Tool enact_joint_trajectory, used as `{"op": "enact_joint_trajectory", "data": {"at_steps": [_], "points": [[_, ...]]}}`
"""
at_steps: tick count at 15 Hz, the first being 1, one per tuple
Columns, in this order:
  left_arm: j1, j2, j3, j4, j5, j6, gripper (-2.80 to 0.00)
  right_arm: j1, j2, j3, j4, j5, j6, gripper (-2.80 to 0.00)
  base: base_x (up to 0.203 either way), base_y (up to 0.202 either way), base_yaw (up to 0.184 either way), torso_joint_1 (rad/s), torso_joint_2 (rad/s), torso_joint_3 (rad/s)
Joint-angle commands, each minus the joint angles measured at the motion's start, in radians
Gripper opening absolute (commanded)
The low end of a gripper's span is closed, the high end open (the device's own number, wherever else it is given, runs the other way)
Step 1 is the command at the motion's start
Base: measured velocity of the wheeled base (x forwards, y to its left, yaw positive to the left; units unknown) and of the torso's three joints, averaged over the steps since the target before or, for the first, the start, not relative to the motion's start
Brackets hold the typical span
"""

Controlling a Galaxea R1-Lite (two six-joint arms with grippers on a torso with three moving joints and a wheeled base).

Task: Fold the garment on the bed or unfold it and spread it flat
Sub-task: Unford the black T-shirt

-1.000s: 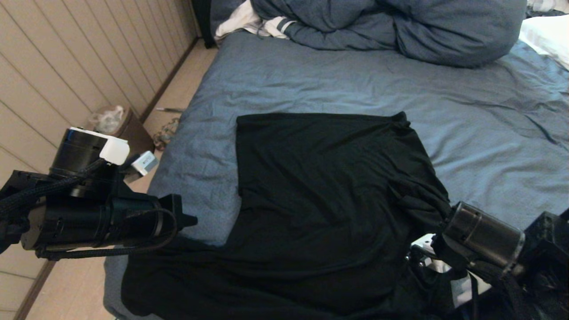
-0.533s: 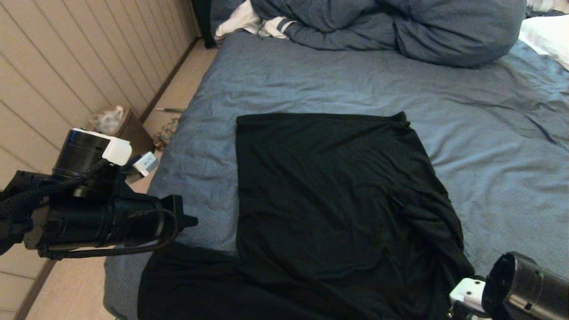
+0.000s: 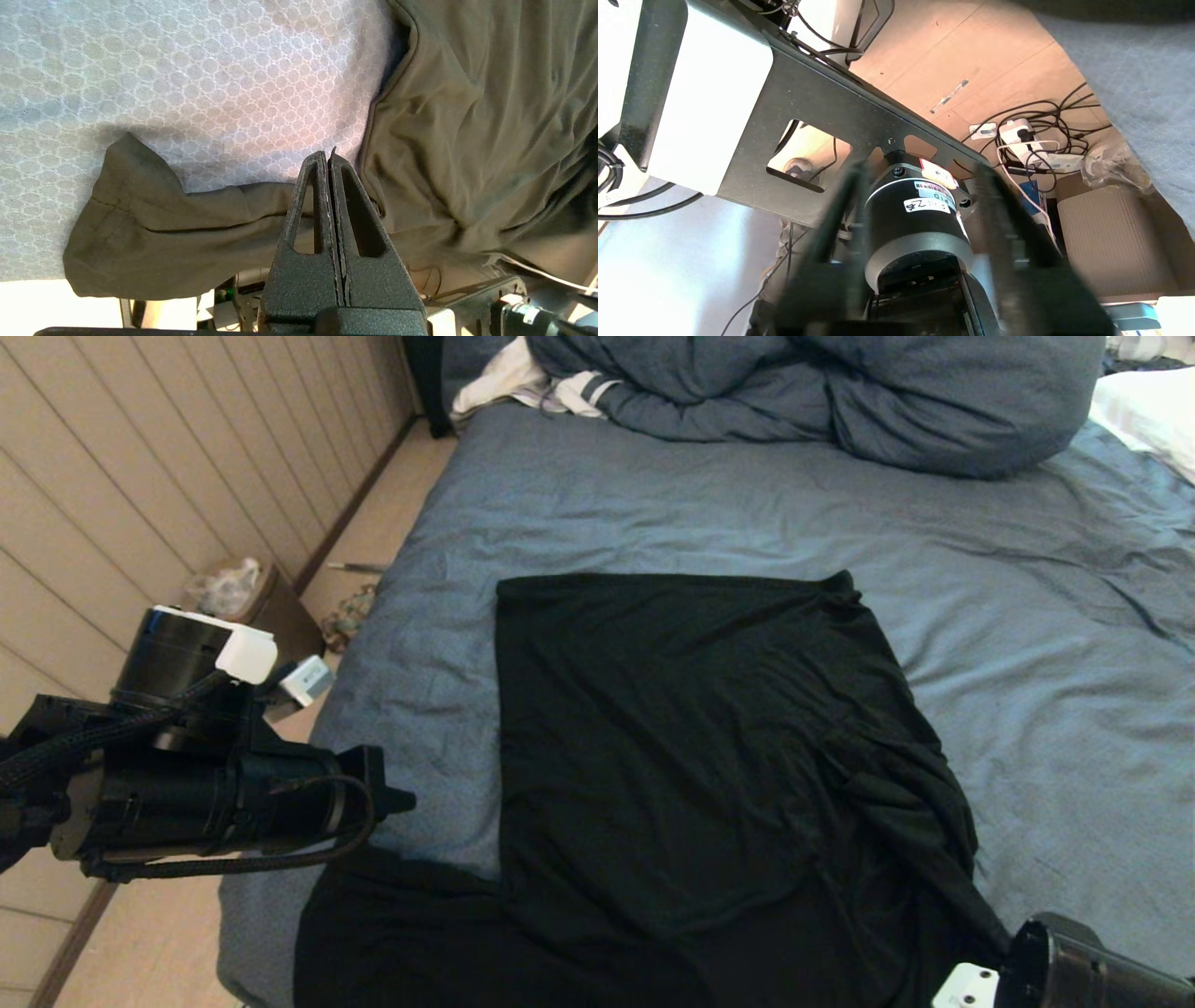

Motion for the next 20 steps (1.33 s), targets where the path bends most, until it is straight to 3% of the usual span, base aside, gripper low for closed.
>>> {"op": "enact_joint_trajectory", "data": {"at_steps": [1, 3, 5, 6, 12, 13, 16, 20], "points": [[-0.002, -0.002, 0.0, 0.0, -0.002, -0.003, -2.8, -0.008, -0.002, -0.026, 0.002, -0.006, 0.003, 0.0, 0.0, 0.0, 0.0, 0.0, 0.0, 0.0], [0.0, -0.003, 0.002, 0.002, -0.001, -0.004, -2.8, -0.052, -0.02, -0.098, -0.011, -0.018, 0.005, 0.0, 0.0, 0.0, 0.0, 0.0, 0.0, 0.0], [0.0, -0.005, 0.005, 0.0, -0.002, -0.003, -2.8, -0.165, -0.026, -0.219, -0.014, -0.028, -0.007, 0.0, 0.0, 0.0, 0.0, 0.0, 0.0, 0.0], [0.0, -0.005, 0.005, 0.0, -0.002, -0.003, -2.8, -0.239, -0.02, -0.29, -0.015, -0.03, -0.023, -2.8, 0.0, 0.0, 0.0, 0.0, 0.0, 0.0], [0.0, -0.005, 0.003, 0.001, 0.001, -0.006, -2.8, -0.773, 0.082, -0.572, -0.016, -0.051, -0.288, -2.8, 0.0, 0.0, 0.0, 0.0, 0.0, 0.0], [0.0, -0.005, 0.004, 0.002, 0.001, -0.006, -2.8, -0.825, 0.106, -0.62, -0.022, -0.063, -0.314, -2.8, 0.0, 0.0, 0.0, 0.0, 0.0, 0.0], [-0.002, 0.002, 0.005, 0.003, -0.002, -0.005, -2.8, -0.838, 0.161, -0.638, -0.128, -0.096, -0.331, -2.8, 0.0, 0.0, 0.0, 0.0, 0.0, 0.0], [-0.005, 0.005, 0.011, 0.002, -0.002, -0.003, -2.8, -0.658, 0.163, -0.582, -0.227, -0.095, -0.287, -2.8, 0.0, 0.0, 0.0, 0.0, 0.0, 0.0]]}}
